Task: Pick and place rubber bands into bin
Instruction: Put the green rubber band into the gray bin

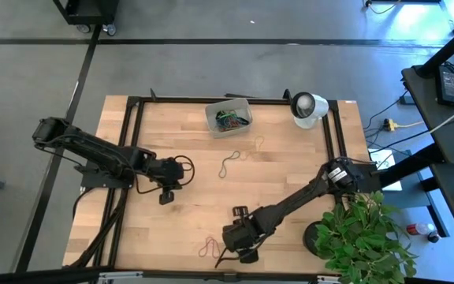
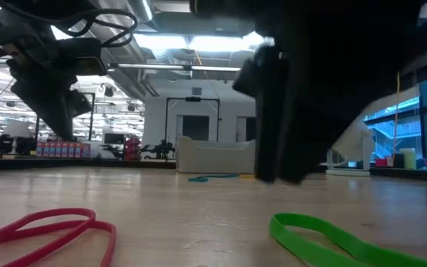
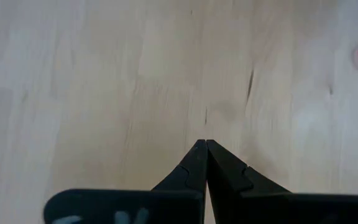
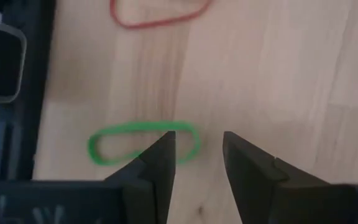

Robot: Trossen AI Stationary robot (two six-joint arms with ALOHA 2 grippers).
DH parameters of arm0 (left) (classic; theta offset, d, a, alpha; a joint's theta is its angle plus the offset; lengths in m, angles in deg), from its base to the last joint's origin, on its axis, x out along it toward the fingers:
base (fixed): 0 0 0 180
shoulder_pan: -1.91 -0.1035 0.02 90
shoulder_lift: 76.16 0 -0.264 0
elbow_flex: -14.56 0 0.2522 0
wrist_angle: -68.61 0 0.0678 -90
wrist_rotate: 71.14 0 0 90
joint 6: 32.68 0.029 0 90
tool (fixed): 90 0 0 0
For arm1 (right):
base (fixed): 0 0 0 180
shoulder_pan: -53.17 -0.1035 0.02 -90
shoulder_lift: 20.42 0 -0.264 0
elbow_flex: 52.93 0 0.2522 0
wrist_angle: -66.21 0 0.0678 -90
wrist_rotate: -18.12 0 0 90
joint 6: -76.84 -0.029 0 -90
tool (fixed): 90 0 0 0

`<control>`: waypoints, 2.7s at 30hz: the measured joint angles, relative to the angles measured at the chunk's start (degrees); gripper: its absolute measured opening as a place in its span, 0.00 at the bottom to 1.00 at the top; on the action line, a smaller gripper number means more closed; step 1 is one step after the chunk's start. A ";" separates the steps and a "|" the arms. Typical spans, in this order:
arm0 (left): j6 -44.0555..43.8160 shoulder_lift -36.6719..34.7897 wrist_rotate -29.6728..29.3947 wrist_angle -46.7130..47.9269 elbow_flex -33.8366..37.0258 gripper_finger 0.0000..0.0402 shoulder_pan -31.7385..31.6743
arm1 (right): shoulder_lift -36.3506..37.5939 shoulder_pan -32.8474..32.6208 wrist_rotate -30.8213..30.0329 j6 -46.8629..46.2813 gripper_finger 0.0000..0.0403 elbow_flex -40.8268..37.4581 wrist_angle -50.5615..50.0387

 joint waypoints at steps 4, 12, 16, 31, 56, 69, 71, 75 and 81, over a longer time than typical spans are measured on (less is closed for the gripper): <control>0.01 0.00 0.05 -0.66 0.00 0.00 0.00 | -1.66 0.02 -0.16 -0.70 0.34 -0.15 0.92; -0.46 0.00 1.45 -1.66 0.00 0.00 0.00 | -3.61 -0.38 0.44 -2.91 0.22 0.07 0.59; -0.56 0.00 1.56 -1.81 0.00 0.00 0.00 | -3.08 0.84 1.41 -5.55 0.03 -0.04 0.24; -0.53 0.04 2.04 -2.26 0.00 0.00 -0.62 | 9.74 12.87 -11.55 5.06 0.00 -0.22 -8.23; 5.66 0.04 -0.05 -5.01 0.00 0.00 -21.86 | 8.14 52.20 -3.66 20.41 0.00 -4.87 17.62; 3.25 0.04 -0.01 -5.03 0.00 0.00 -25.24 | 2.20 53.81 -2.35 20.20 0.17 -4.85 17.35; 2.93 0.04 0.64 -5.01 0.00 0.00 -25.22 | 2.40 54.11 -1.99 20.15 0.23 -4.86 17.09; 2.85 0.04 3.94 -4.55 0.00 0.00 -25.11 | 4.16 54.53 -1.92 18.71 0.35 -4.43 16.93; 3.25 0.04 6.41 -1.50 0.00 0.00 -23.71 | 7.59 54.86 -2.75 15.77 0.47 -1.15 12.76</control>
